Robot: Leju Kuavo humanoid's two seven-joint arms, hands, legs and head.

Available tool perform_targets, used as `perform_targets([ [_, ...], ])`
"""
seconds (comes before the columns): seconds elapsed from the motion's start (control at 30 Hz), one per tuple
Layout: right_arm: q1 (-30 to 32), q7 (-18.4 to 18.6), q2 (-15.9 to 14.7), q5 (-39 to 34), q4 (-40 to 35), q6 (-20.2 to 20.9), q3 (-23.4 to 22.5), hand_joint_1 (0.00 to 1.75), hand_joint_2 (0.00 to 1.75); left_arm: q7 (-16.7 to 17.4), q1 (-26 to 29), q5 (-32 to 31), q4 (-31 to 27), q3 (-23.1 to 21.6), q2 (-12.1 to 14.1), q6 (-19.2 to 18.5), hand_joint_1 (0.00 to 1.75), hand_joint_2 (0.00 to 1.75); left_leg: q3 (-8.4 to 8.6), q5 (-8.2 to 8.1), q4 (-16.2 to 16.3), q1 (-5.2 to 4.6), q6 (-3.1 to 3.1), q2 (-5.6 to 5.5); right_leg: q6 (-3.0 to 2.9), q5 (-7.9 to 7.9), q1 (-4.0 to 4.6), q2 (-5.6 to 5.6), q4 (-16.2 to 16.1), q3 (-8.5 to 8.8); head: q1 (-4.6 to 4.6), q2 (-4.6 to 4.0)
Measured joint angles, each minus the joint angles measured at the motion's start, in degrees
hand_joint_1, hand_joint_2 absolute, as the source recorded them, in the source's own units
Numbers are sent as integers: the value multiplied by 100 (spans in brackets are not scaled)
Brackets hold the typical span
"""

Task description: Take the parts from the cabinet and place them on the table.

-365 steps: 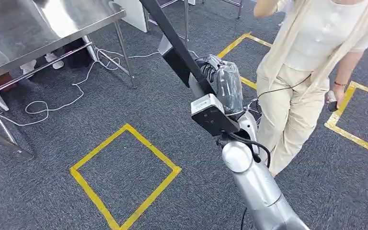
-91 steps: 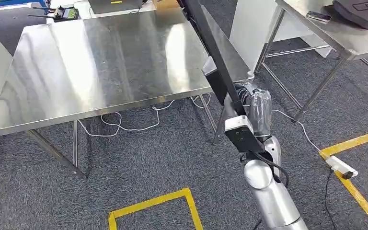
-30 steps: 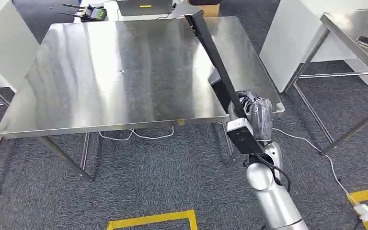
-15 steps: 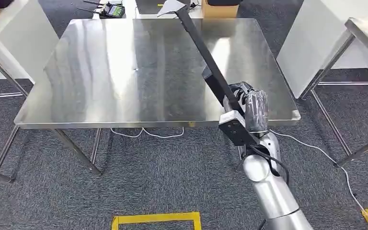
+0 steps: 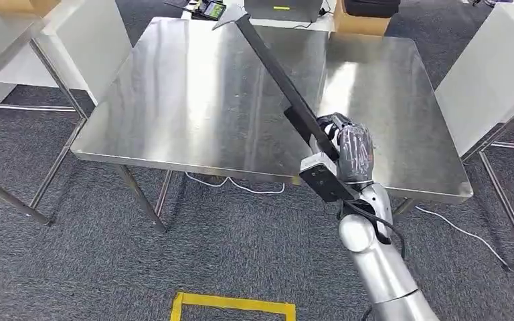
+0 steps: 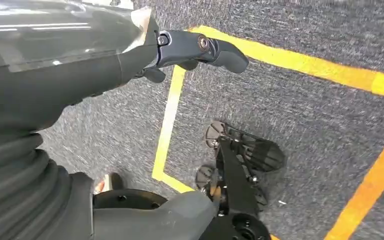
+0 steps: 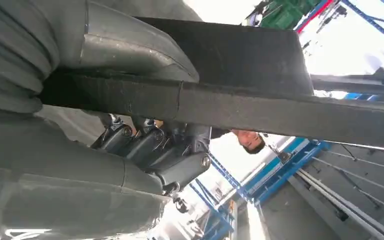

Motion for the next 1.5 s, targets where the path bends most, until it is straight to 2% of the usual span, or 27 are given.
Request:
perform_targets([
  [0.03, -24, 7, 13, -4, 4, 26, 0, 175, 175, 0, 1, 0, 0, 9, 2, 4, 0, 175, -16, -12, 13, -8, 5, 3, -52, 41, -19, -5, -41, -6, 7, 0],
  [0.07, -30, 7, 39, -15, 9, 31, 2, 175, 175, 0, 6, 0, 0, 20, 2, 13, 0, 175, -18, -21, 18, -6, 58, 8, -60, 43, -55, -8, -36, -8, -20, 0],
  [0.3, -62, 24, 42, 6, 35, 27, -2, 175, 175, 0, 6, 7, 0, 35, -2, 20, 0, 175, 3, -21, -13, 44, -5, 42, -83, 34, 2, 16, -33, -12, -13, 0],
  [0.37, -63, 113, 24, 359, 37, -185, -22, 175, 175, 0, 8, 4, 0, 35, -2, 26, 0, 175, 2, -19, -13, 52, -20, 42, -118, 35, 13, 16, -33, -15, -11, 0],
  [0.47, -85, 352, -83, 1216, -26, -770, -145, 175, 175, -11, 13, -11, 0, 33, -2, 17, 0, 175, 1, -17, -13, 51, -24, 40, -118, 35, 15, 15, -32, -14, -6, 0],
  [0.63, -415, 573, -345, 1838, -120, -1167, -514, 175, 175, -57, 17, -13, 0, 35, 0, -98, 0, 175, 3, -17, -13, 38, -24, 44, -117, 36, 14, 16, -32, -14, -9, 0],
  [0.67, -491, 582, -365, 1801, -120, -1152, -555, 175, 175, -70, 16, -7, 0, 35, 0, -118, 0, 175, -3, -22, -2, 28, -17, 46, -111, 42, 2, 16, -43, -9, -6, 0],
  [0.7, -552, 573, -372, 1708, -120, -1093, -575, 175, 175, -88, 14, 6, 0, 37, 11, -153, 0, 175, -7, -27, 17, -6, 42, 44, -85, 58, -43, 24, -63, 3, -13, 0],
  [0.73, -610, 555, -374, 1634, -120, -1044, -577, 175, 175, -96, 14, 9, 0, 39, 11, -168, 0, 175, 4, -41, -3, -7, 65, 58, -83, 58, -49, 27, -86, 14, -13, 0],
  [0.77, -659, 529, -374, 1598, -120, -1001, -575, 175, 175, -109, 12, 15, 0, 39, 7, -197, 0, 175, 78, 10, -115, 39, 103, 69, -79, 55, 3, 29, -81, 13, -11, 0],
  [0.83, -732, 494, -376, 1574, -107, -986, -560, 175, 175, -127, 12, 33, 0, 44, 4, -210, 0, 175, 166, 55, -227, 83, 130, 93, -117, -130, -21, 6, 290, -161, 2, 0],
  [0.9, -801, 475, -371, 1558, -59, -986, -540, 175, 175, -140, 2, 57, 0, 63, 4, -225, 0, 175, 167, 51, -225, 90, 127, 102, -135, -492, -52, 7, 1217, -640, 2, 0],
  [0.93, -804, 463, -369, 1550, -26, -988, -531, 175, 175, -142, 3, 66, 0, 74, 4, -236, 0, 175, 166, 41, -221, 92, 115, 102, -104, -610, -81, 7, 1645, -868, -7, 0],
  [0.97, -805, 453, -369, 1534, 20, -990, -518, 175, 175, -142, 6, 77, 0, 83, 4, -249, 0, 175, 173, 28, -217, 101, 95, 100, -48, -597, -116, 5, 1766, -952, 4, 0],
  [1.0, -812, 435, -367, 1510, 57, -999, -507, 175, 175, -144, 12, 94, 0, 87, 4, -260, 0, 175, 186, 10, -215, 119, 68, 92, 29, -479, -155, 4, 1573, -877, -4, 0],
  [1.03, -830, 407, -365, 1488, 105, -1003, -498, 175, 175, -146, 14, 103, 0, 90, 4, -262, 0, 175, 200, -14, -197, 147, 32, 79, 119, -275, -197, 1, 1161, -686, 0, 0],
  [1.1, -891, 378, -361, 1464, 172, -1010, -468, 175, 175, -151, 14, 103, 0, 92, 7, -269, 0, 175, 207, -104, -98, 197, -91, 66, 297, 140, -283, -4, 88, -169, 7, 0],
  [1.13, -914, 369, -354, 1453, 214, -1021, -457, 175, 175, -151, 13, 105, -7, 92, 31, -269, 0, 175, 177, -156, -61, 154, -163, 56, 246, 65, -213, 45, 68, -81, 11, 0],
  [1.17, -919, 352, -341, 1447, 236, -1034, -444, 175, 175, -153, 3, 107, -4, 92, 35, -273, 0, 175, 167, -172, -33, 164, -195, 58, 122, 73, -217, 60, 33, -106, -9, 0],
  [1.23, -922, 339, -341, 1438, 304, -1038, -420, 175, 175, -157, 12, 107, -4, 92, 35, -284, 0, 175, 177, -167, -73, 188, -213, 35, 24, 35, -173, 52, 74, -112, -28, 0],
  [1.27, -933, 324, -332, 1423, 326, -1045, -417, 175, 175, -160, 16, 107, -4, 92, 35, -284, 0, 175, 183, -198, -59, 210, -245, 34, -39, 34, -197, 51, 68, -94, -31, 0],
  [1.3, -942, 311, -321, 1414, 343, -1047, -415, 175, 175, -160, 17, 107, -4, 92, 37, -291, 0, 175, 179, -238, 11, 222, -279, 141, -70, 21, -215, 49, 57, -62, -35, 0],
  [1.33, -953, 300, -319, 1412, 361, -1049, -411, 175, 175, -164, 14, 107, -4, 92, 37, -299, 0, 175, 58, -360, 284, 212, -291, 269, -138, -6, -204, 38, 57, -28, -59, 0],
  [1.37, -960, 289, -317, 1410, 378, -1056, -409, 175, 175, -168, 11, 107, -4, 90, 39, -304, 0, 175, -153, -527, 691, 213, -298, 309, -170, -28, -186, 26, 57, -4, -55, 0],
  [1.43, -956, 282, -313, 1408, 426, -1062, -376, 175, 175, -173, 14, 107, -4, 92, 42, -308, 0, 175, -711, -861, 1627, 212, -299, 329, -235, -74, -140, 0, 57, 42, -55, 0],
  [1.47, -954, 282, -306, 1405, 453, -1062, -363, 175, 175, -173, 20, 107, -4, 92, 42, -308, 0, 175, -904, -850, 1862, 211, -284, 329, -262, -94, -115, -1, 57, 67, -55, 0],
  [1.5, -954, 282, -297, 1405, 472, -1064, -358, 175, 175, -173, 25, 107, -4, 92, 42, -308, 0, 175, -943, -686, 1781, 204, -249, 329, -286, -115, -94, -1, 57, 99, -52, 0],
])
